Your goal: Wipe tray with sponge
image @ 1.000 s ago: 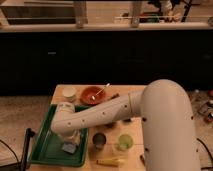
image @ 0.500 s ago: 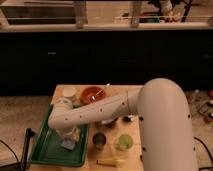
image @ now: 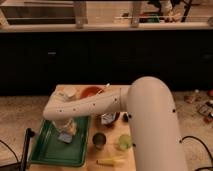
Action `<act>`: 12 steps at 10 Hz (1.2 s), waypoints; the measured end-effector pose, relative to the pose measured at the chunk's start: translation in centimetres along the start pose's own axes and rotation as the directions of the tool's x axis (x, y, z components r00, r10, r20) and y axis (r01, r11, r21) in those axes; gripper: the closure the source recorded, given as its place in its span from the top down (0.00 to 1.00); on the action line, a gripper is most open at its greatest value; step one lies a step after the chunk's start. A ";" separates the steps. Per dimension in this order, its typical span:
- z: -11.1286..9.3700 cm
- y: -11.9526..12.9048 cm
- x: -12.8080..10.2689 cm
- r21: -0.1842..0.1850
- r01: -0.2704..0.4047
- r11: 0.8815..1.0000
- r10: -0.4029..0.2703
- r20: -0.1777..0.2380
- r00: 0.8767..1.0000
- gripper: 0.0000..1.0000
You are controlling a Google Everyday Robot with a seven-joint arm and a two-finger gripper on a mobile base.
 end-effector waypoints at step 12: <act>1.1 0.6 -7.2 -0.046 0.211 0.976 -0.206 0.088 0.974 0.05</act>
